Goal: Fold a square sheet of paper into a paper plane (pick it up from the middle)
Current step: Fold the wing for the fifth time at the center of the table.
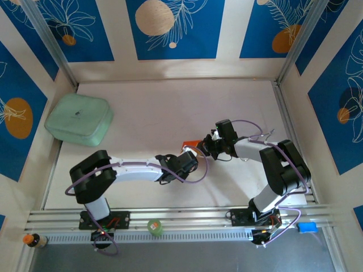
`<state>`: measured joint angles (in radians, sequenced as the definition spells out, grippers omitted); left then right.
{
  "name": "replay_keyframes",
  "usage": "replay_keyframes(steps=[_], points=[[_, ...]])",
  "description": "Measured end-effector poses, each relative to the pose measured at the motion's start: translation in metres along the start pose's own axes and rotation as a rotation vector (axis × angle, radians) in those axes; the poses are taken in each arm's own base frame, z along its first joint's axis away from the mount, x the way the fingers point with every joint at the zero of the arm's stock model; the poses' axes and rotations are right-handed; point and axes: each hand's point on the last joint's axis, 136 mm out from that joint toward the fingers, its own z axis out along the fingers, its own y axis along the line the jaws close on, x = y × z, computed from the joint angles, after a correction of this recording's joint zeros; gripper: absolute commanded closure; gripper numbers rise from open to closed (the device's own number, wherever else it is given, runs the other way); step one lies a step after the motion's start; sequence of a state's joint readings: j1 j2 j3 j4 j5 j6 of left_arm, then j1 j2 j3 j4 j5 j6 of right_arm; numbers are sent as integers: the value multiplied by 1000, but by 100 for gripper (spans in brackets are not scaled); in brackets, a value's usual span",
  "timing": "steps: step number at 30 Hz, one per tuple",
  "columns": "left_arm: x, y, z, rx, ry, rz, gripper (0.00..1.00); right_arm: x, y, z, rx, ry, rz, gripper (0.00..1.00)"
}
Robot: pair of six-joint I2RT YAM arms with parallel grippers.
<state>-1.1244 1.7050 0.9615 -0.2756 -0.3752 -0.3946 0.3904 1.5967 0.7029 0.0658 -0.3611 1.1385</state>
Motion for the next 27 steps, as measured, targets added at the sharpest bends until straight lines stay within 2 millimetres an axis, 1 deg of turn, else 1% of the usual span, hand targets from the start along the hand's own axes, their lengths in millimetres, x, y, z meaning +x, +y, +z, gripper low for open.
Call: replay_keyframes(steps=[2,5,7,10,11,15,18,23,27], points=[[0,0,0,1,-2,-11,89,0,0,-1,-2,-3,-3,98],[0,-1,2,4,-1,-24,89,1,-2,-1,2,-7,-5,92],[1,-3,5,7,4,-27,89,2,-4,-1,8,-5,-9,81],[4,-6,10,16,15,-36,88,3,-5,-5,19,-12,-29,70],[5,-7,11,20,19,-40,88,3,-5,-8,22,-19,-40,69],[9,-11,16,36,32,-52,86,0,0,-27,27,-65,-83,68],[9,-14,17,55,32,-69,86,-4,0,-39,35,-98,-96,67],[8,-16,20,90,32,-100,87,-7,-5,-48,57,-119,-99,67],[6,-16,22,131,34,-145,92,-5,-4,-51,43,-126,-121,68]])
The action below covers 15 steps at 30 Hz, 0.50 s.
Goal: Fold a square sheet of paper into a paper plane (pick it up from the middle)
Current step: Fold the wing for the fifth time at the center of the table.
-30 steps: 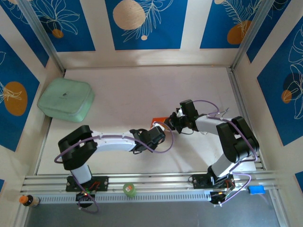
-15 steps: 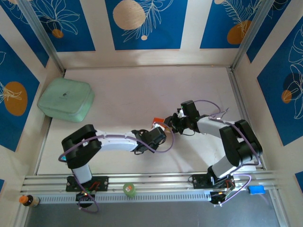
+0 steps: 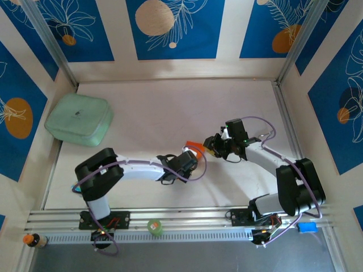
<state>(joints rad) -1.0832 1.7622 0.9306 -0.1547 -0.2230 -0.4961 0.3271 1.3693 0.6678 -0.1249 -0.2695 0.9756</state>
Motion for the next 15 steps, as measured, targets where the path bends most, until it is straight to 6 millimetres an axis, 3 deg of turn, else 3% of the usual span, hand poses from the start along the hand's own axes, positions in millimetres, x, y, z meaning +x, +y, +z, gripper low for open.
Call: replay_keyframes(steps=[15], points=[[-17,-1,8,443,-38,-294,95,28,10,4,-67,-61,-271,76]])
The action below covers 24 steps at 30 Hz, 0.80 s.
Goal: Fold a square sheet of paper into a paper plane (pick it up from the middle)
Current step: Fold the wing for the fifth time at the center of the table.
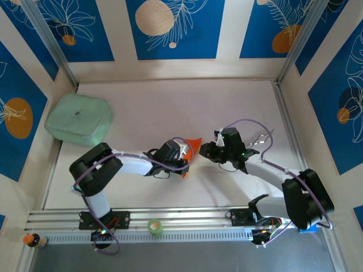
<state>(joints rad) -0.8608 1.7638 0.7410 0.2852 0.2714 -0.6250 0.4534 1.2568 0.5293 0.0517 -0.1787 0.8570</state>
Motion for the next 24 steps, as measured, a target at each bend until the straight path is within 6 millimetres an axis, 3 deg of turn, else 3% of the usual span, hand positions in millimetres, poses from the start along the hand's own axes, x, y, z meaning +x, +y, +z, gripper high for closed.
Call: replay_keyframes(steps=[5,15,24], points=[[-1,-3,2,106,11,-63,98,8,3,13,-41,88,-14,85],[-3,-3,-2,172,-8,-108,100,24,3,29,-97,194,-7,89],[-5,0,-4,239,-35,-158,100,19,9,48,-130,252,-11,90]])
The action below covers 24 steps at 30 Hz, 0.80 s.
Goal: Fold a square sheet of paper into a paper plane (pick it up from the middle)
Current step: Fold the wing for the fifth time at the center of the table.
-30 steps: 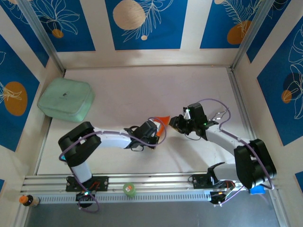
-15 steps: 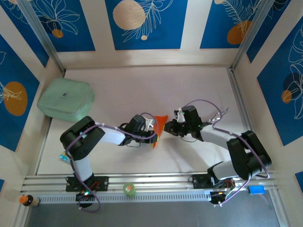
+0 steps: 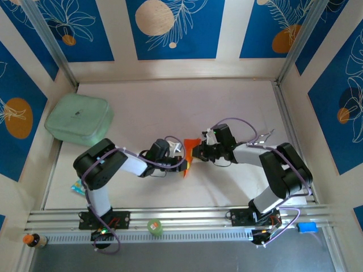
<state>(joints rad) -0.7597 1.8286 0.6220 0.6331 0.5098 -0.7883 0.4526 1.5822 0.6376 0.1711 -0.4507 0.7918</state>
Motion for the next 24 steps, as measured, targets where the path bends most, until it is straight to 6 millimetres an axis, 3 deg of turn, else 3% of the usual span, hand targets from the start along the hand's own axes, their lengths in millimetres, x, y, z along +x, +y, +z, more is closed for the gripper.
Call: replay_keyframes(steps=[12,24], points=[[-3,0,-2,72,1,-90,100,-7,-5,17,-13,40,11,90],[-3,0,-2,101,24,-146,100,-10,-9,21,-19,43,16,90]])
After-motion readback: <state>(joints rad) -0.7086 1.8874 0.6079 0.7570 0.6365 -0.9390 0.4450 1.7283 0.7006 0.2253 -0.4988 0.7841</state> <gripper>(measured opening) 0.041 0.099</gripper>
